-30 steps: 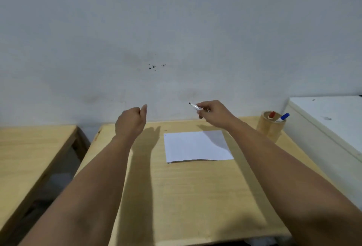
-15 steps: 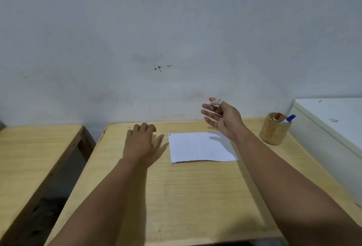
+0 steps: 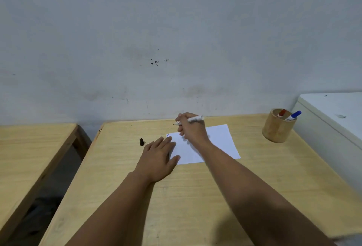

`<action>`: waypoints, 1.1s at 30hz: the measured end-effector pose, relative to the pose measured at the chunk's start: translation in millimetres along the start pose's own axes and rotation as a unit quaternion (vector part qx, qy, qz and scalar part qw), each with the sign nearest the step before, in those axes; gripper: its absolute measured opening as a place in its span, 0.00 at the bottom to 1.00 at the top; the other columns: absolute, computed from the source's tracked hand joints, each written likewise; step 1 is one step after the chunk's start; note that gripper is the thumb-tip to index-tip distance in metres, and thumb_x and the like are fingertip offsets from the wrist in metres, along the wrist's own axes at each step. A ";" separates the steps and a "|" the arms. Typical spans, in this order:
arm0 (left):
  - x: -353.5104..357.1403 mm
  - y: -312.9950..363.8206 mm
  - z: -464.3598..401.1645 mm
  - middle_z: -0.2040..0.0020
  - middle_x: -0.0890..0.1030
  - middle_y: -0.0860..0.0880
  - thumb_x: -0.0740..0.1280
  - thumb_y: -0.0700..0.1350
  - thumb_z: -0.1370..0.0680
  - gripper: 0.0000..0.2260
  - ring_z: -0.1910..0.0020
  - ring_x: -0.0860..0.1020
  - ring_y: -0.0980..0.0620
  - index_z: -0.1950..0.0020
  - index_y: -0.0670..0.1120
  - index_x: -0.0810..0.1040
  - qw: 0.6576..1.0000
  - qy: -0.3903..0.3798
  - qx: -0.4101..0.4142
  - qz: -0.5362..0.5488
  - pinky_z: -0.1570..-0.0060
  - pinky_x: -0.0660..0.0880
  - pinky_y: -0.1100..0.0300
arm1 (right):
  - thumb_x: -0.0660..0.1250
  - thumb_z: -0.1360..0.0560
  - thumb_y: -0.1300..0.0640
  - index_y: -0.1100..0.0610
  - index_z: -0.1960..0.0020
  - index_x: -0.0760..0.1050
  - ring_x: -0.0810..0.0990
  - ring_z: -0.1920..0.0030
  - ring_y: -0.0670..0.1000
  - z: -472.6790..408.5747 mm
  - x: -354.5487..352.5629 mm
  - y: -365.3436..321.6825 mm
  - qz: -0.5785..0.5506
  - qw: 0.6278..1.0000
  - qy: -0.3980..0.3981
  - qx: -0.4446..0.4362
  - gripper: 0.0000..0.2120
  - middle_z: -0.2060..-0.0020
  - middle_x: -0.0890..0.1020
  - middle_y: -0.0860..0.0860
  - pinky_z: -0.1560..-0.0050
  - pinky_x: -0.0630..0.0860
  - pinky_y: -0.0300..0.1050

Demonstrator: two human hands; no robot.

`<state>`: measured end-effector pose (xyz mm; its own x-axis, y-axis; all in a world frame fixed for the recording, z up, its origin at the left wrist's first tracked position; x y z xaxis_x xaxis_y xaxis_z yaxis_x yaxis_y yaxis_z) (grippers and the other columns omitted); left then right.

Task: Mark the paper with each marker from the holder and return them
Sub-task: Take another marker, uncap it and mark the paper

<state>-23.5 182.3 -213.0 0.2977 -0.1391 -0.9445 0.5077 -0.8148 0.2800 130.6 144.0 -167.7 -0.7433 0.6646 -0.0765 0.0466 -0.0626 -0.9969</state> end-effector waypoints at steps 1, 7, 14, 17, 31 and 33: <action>0.8 -0.6 -0.6 0.18 0.62 0.53 0.54 0.65 0.20 0.29 0.18 0.57 0.49 0.22 0.54 0.67 1.000 0.000 0.001 -0.003 0.22 0.56 0.48 | 0.69 0.19 0.50 0.55 0.54 0.84 0.80 0.70 0.49 -2.2 7.9 8.5 0.005 1.000 -0.010 0.006 0.11 0.67 0.84 0.51 0.71 0.72 0.39; -3.0 -6.7 1.8 0.20 0.68 0.49 0.55 0.67 0.21 0.32 0.20 0.63 0.49 0.23 0.50 0.70 0.998 0.041 -0.030 -0.023 0.23 0.61 0.47 | 0.74 0.22 0.49 0.54 0.62 0.81 0.83 0.69 0.49 -5.3 15.7 38.4 0.028 1.000 -0.002 0.007 0.13 0.65 0.87 0.57 0.68 0.78 0.42; -6.1 -12.0 5.8 0.19 0.66 0.47 0.54 0.72 0.23 0.38 0.18 0.59 0.49 0.22 0.48 0.68 0.995 0.048 -0.079 -0.044 0.21 0.56 0.47 | 0.72 0.26 0.49 0.54 0.64 0.80 0.85 0.69 0.49 -11.3 17.0 48.1 0.051 0.999 -0.001 0.009 0.12 0.67 0.87 0.53 0.64 0.80 0.45; -6.7 -12.3 6.4 0.18 0.65 0.47 0.53 0.72 0.23 0.38 0.18 0.58 0.50 0.21 0.49 0.67 0.995 0.047 -0.080 -0.040 0.21 0.55 0.48 | 0.72 0.24 0.49 0.57 0.60 0.81 0.85 0.69 0.48 -12.8 18.1 48.9 0.060 0.998 -0.006 -0.001 0.12 0.67 0.87 0.53 0.64 0.80 0.44; -14.9 -8.4 10.0 0.25 0.74 0.50 0.58 0.74 0.26 0.36 0.24 0.69 0.47 0.29 0.50 0.76 0.995 0.055 -0.081 -0.033 0.28 0.66 0.47 | 0.76 0.21 0.49 0.54 0.58 0.76 0.76 0.74 0.47 -10.2 -8.4 17.8 -0.050 0.995 0.082 -0.024 0.14 0.70 0.79 0.53 0.73 0.74 0.41; -38.1 -5.5 13.1 0.37 0.80 0.52 0.65 0.72 0.28 0.30 0.37 0.77 0.46 0.37 0.51 0.81 0.986 0.148 -0.077 -0.016 0.42 0.74 0.48 | 0.77 0.21 0.50 0.54 0.56 0.76 0.73 0.74 0.47 -13.6 -28.1 -0.5 -0.098 0.989 0.111 -0.022 0.13 0.70 0.78 0.52 0.74 0.70 0.40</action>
<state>-48.2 184.7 -180.8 0.4904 0.0738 -0.8683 0.6311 -0.7172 0.2955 160.6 135.5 -165.2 -0.5769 0.8078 0.1212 -0.0509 0.1126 -0.9923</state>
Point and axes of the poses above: each hand's wrist, its own z-axis away from the middle knuckle, its own x-axis out of the palm, y = z × x, the point moved 10 cm from there along -z, towards the middle knuckle
